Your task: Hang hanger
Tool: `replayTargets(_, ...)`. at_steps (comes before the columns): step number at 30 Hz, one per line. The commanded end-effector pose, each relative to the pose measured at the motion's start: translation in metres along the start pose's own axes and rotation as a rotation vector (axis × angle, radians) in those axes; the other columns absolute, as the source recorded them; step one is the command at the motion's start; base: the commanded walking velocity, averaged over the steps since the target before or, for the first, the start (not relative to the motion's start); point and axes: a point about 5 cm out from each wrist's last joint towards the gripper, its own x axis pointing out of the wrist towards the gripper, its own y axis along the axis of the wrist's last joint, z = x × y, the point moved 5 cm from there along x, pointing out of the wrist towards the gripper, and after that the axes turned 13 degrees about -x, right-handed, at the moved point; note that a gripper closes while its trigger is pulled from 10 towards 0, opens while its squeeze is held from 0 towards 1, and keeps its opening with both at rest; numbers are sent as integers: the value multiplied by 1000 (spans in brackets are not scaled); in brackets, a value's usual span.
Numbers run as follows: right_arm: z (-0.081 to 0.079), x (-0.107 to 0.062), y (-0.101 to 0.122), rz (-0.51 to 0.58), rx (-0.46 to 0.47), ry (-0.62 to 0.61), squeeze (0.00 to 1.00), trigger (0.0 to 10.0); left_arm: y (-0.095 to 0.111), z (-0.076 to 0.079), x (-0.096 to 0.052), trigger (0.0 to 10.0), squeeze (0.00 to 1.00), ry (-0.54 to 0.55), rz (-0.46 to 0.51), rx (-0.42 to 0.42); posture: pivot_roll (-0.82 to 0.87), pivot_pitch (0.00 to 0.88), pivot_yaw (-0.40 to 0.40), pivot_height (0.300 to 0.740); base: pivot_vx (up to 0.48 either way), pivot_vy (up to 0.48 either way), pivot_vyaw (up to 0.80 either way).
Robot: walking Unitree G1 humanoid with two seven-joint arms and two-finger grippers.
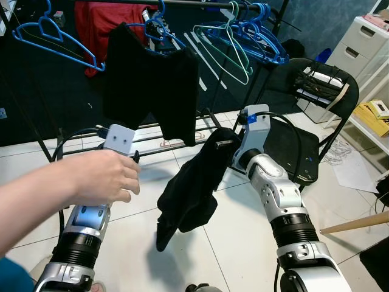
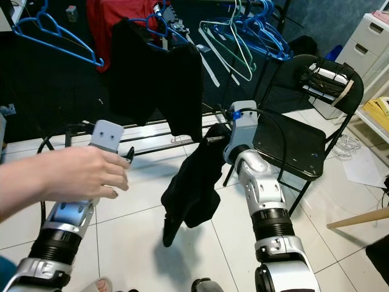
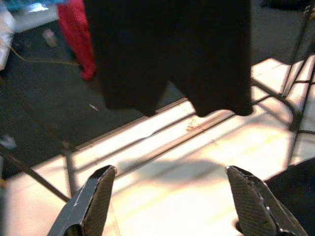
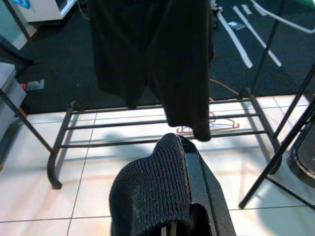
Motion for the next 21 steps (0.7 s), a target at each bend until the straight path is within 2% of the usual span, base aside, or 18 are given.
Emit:
replayTargets(1, 11, 1, 8, 18, 37, -20, 0, 0, -21, 2, -8, 10000, 0, -13, -73, -134, -134, 131, -101, 740, 0, 0, 0)
replayTargets(2, 11, 1, 8, 18, 37, -20, 0, 0, -21, 2, -8, 10000, 0, -13, -73, -134, -134, 131, -101, 740, 0, 0, 0)
replayTargets(3, 15, 1, 11, 29, 45, -29, 0, 0, -28, 2, -12, 10000, 0, -17, -95, -195, -131, 133, -99, 740, 0, 0, 0)
replayTargets(4, 15, 1, 11, 29, 45, -29, 0, 0, -28, 2, -12, 10000, 0, -17, -95, -195, -131, 133, -99, 740, 0, 0, 0)
replayTargets(5, 18, 1, 16, 45, 55, -36, 0, 0, -39, 2, -17, 10000, 0, -22, -133, -211, -129, 134, -97, 740, 0, 0, 0)
replayTargets(7, 18, 1, 16, 45, 55, -36, 0, 0, -39, 2, -17, 10000, 0, -22, -133, -211, -129, 134, -97, 740, 0, 0, 0)
replayTargets(8, 18, 3, 25, 77, 68, -21, 0, 0, -57, 3, -24, 10000, 0, -47, -217, -178, -128, 136, -92, 740, 0, 0, 0)
replayTargets(9, 18, 3, 25, 77, 68, -21, 0, 0, -57, 3, -24, 10000, 0, -47, -217, -178, -128, 136, -92, 740, 0, 0, 0)
replayTargets(10, 15, 5, 36, 113, 89, 17, 0, 0, -75, 5, -31, 10000, 0, -63, -300, -150, -129, 138, -93, 740, 0, 0, 0)
replayTargets(11, 15, 5, 36, 113, 89, 17, 0, 0, -75, 5, -31, 10000, 0, -63, -300, -150, -129, 138, -93, 740, 0, 0, 0)
replayTargets(12, 10, 7, 46, 138, 106, 66, 0, 0, -87, 5, -36, 10000, 0, -72, -355, -134, -128, 137, -96, 740, 0, 0, 0)
replayTargets(13, 10, 7, 46, 138, 106, 66, 0, 0, -87, 5, -36, 10000, 0, -72, -355, -134, -128, 137, -96, 740, 0, 0, 0)
replayTargets(15, -16, 7, 57, 140, 135, 257, 0, 0, -88, 13, -35, 10000, 0, -98, -348, -145, -128, 133, -104, 740, 0, 0, 0)
replayTargets(16, -16, 7, 57, 140, 135, 257, 0, 0, -88, 13, -35, 10000, 0, -98, -348, -145, -128, 133, -104, 740, 0, 0, 0)
replayTargets(17, -27, 5, 59, 132, 142, 334, 0, 0, -83, 21, -31, 10000, 0, -128, -313, -166, -130, 134, -106, 740, 0, 0, 0)
replayTargets(18, -27, 5, 59, 132, 142, 334, 0, 0, -83, 21, -31, 10000, 0, -128, -313, -166, -130, 134, -106, 740, 0, 0, 0)
replayTargets(19, -35, 4, 61, 128, 147, 386, 0, 0, -76, 31, -29, 10000, 0, -169, -274, -188, -130, 133, -108, 740, 0, 0, 0)
replayTargets(21, -35, 4, 61, 128, 147, 386, 0, 0, -76, 31, -29, 10000, 0, -169, -274, -188, -130, 133, -108, 740, 0, 0, 0)
